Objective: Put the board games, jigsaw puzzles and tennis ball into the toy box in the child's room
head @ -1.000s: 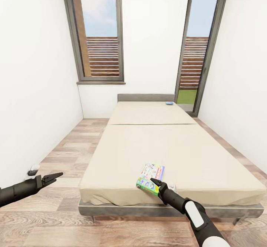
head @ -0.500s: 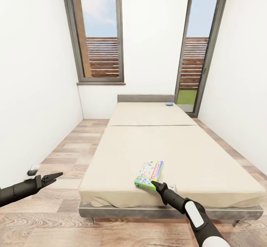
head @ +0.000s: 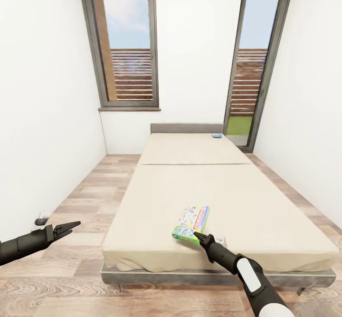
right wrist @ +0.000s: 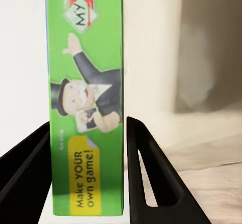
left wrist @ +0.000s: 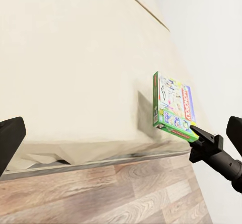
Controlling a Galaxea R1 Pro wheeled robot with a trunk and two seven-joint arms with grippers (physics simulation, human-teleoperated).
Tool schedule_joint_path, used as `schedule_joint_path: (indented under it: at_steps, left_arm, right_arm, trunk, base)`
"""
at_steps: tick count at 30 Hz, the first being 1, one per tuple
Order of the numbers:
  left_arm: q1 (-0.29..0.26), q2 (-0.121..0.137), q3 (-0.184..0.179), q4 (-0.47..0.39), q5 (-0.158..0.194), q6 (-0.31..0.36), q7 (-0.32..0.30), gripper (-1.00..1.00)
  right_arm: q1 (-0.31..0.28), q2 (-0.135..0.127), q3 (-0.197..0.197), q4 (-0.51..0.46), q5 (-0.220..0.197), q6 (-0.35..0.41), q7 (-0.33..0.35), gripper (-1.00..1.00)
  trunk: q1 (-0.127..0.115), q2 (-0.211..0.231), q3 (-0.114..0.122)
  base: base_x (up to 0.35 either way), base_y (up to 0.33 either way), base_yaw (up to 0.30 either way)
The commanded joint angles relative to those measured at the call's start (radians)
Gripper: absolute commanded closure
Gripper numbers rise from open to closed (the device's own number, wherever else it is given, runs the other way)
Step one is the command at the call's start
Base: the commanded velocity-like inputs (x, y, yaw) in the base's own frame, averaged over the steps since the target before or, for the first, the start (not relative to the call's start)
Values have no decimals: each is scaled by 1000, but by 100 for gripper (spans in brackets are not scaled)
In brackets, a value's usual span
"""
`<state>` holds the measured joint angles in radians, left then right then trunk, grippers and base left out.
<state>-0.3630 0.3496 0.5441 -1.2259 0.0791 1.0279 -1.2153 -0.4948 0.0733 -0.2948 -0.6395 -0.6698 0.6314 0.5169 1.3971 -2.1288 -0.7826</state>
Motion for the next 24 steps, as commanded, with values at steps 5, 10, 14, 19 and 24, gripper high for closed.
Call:
schedule_joint_path:
  at_steps: [5, 10, 14, 19, 24]
  left_arm:
    - [-1, -1, 0, 0, 3, 8, -1, -100]
    - [-1, -1, 0, 0, 3, 8, -1, -100]
    - [-1, -1, -1, 0, 4, 8, -1, -100]
    - [-1, -1, -13, 0, 4, 9, -1, -100]
    - [-1, -1, -62, 0, 4, 9, -1, -100]
  right_arm:
    - [-1, 1, -6, -1, 1, 8, 2, 100]
    - [-17, -2, -6, -4, 2, 8, 0, 100]
    - [-26, -4, -6, -9, 3, 8, 2, 100]
    - [-28, -5, -6, -12, 4, 10, 7, 100]
    - [-28, -5, 3, -23, 5, 14, 18, 100]
  trunk:
    - [-19, 35, 15]
    - [-39, 70, 30]
    - [-54, 98, 43]
    - [-73, 133, 59]
    - [-92, 168, 74]
  base:
    - [0, 0, 0]
    - [0, 0, 0]
    - [0, 0, 0]
    - [0, 0, 0]
    - [0, 0, 0]
